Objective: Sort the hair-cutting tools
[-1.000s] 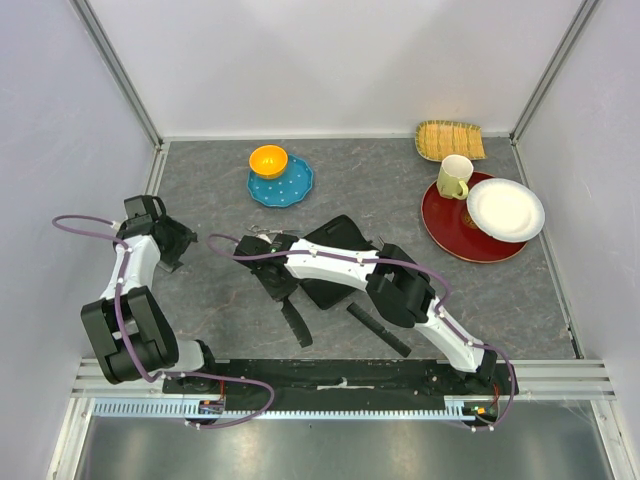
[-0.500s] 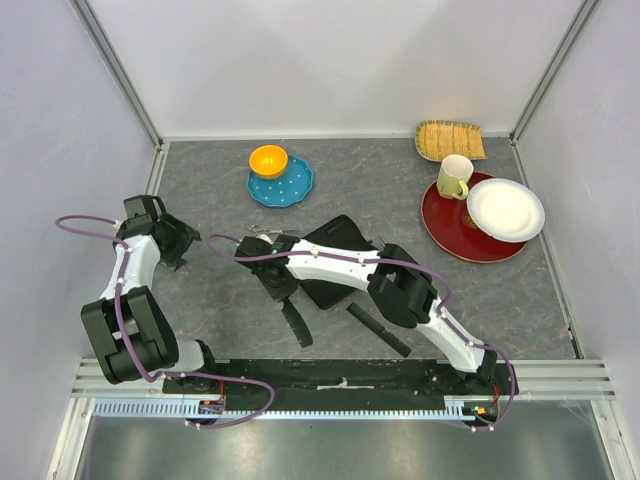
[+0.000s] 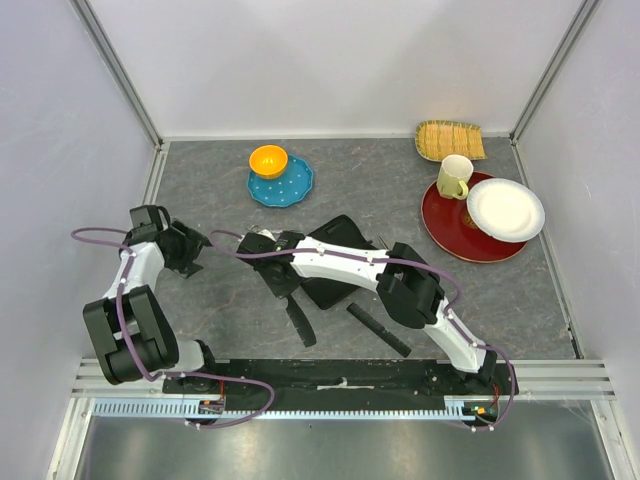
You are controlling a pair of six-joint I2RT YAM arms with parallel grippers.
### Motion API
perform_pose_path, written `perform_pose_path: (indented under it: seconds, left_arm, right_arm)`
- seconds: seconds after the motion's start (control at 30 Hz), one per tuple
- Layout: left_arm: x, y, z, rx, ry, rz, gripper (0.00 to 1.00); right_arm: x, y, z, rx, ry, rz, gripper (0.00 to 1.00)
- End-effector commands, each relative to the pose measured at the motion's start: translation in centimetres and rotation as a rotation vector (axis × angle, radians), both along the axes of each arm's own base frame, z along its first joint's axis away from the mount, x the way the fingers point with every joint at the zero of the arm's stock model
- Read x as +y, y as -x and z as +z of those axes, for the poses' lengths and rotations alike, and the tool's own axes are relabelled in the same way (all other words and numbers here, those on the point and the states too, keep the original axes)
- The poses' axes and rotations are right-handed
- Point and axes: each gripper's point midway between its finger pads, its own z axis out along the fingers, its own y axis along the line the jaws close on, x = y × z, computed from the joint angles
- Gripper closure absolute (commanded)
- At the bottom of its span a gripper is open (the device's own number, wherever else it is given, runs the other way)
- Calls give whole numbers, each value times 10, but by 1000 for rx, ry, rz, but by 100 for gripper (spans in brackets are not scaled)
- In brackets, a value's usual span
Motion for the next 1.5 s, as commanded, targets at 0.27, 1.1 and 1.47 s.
perform_pose_path:
  seconds: [0.27, 1.1, 1.47]
  left_arm:
    - [-13, -9, 12, -84, 71, -19, 28]
    - [1, -25, 12, -74, 27, -4, 28]
    - [-5, -23, 11, -83, 55, -17, 28]
  right_arm:
    - [-8, 5, 4, 33, 7, -3, 57]
    - [-21, 7, -49, 149, 140, 1, 78]
    - [-6, -4, -23, 90, 62, 3, 85]
